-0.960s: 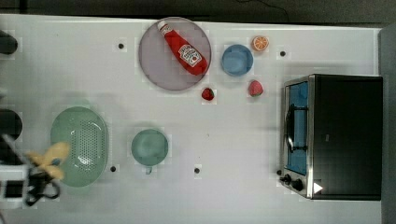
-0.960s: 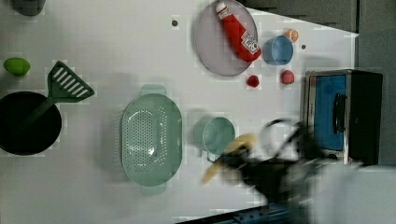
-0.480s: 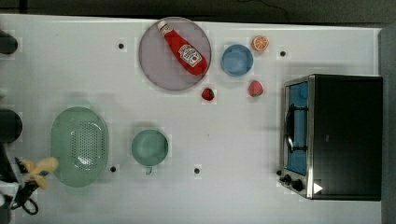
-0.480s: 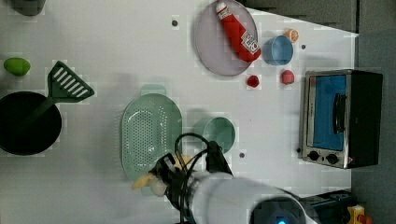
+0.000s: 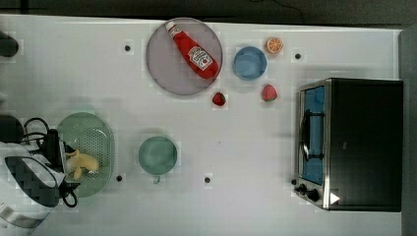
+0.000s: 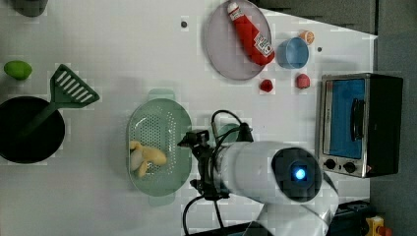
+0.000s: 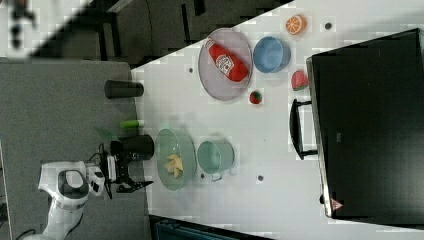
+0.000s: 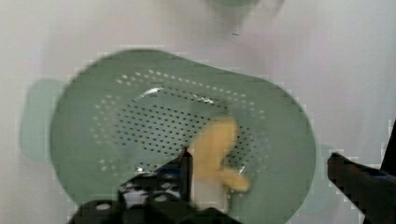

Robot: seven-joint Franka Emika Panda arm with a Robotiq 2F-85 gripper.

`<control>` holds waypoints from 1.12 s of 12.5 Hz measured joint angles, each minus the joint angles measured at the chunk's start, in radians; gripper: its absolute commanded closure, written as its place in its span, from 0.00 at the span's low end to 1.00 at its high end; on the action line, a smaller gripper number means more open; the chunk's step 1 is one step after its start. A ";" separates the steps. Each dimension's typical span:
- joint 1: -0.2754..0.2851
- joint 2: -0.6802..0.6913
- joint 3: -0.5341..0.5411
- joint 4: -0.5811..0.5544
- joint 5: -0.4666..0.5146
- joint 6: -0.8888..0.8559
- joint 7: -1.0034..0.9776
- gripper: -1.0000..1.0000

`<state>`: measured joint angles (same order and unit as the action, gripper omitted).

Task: Pick Banana and place it in strainer.

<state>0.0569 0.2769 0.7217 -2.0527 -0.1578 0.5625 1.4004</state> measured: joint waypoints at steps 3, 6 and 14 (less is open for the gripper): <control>-0.009 -0.027 -0.013 0.029 0.015 0.000 0.002 0.00; -0.012 -0.168 -0.081 0.025 0.035 -0.004 -0.123 0.00; -0.112 -0.454 -0.516 0.109 0.136 -0.293 -0.958 0.00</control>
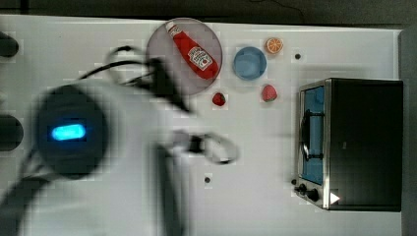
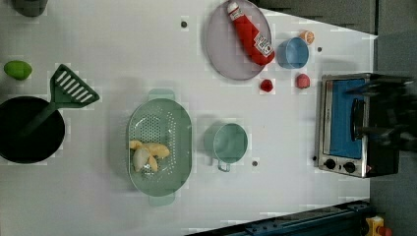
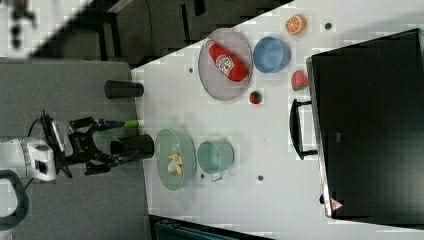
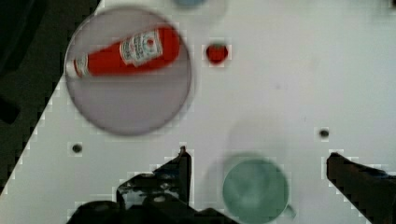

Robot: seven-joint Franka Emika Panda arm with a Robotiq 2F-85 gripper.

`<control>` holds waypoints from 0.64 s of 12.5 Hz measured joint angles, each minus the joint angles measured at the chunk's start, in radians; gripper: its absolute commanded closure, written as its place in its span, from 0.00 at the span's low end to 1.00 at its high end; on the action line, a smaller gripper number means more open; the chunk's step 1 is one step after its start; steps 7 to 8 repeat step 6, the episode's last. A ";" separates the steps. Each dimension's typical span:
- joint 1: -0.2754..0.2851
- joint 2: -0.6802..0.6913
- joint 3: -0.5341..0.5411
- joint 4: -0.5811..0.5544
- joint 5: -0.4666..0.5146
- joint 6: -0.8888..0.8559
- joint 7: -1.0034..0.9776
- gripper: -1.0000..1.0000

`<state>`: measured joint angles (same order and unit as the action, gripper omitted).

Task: Pick Banana and place it in strainer.

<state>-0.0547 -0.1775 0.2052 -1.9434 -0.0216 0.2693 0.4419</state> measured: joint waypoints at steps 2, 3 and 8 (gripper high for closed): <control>-0.035 -0.015 -0.128 -0.015 0.028 -0.015 -0.175 0.00; -0.049 -0.017 -0.183 -0.020 0.026 -0.037 -0.244 0.00; -0.092 -0.014 -0.246 -0.039 -0.004 -0.029 -0.333 0.00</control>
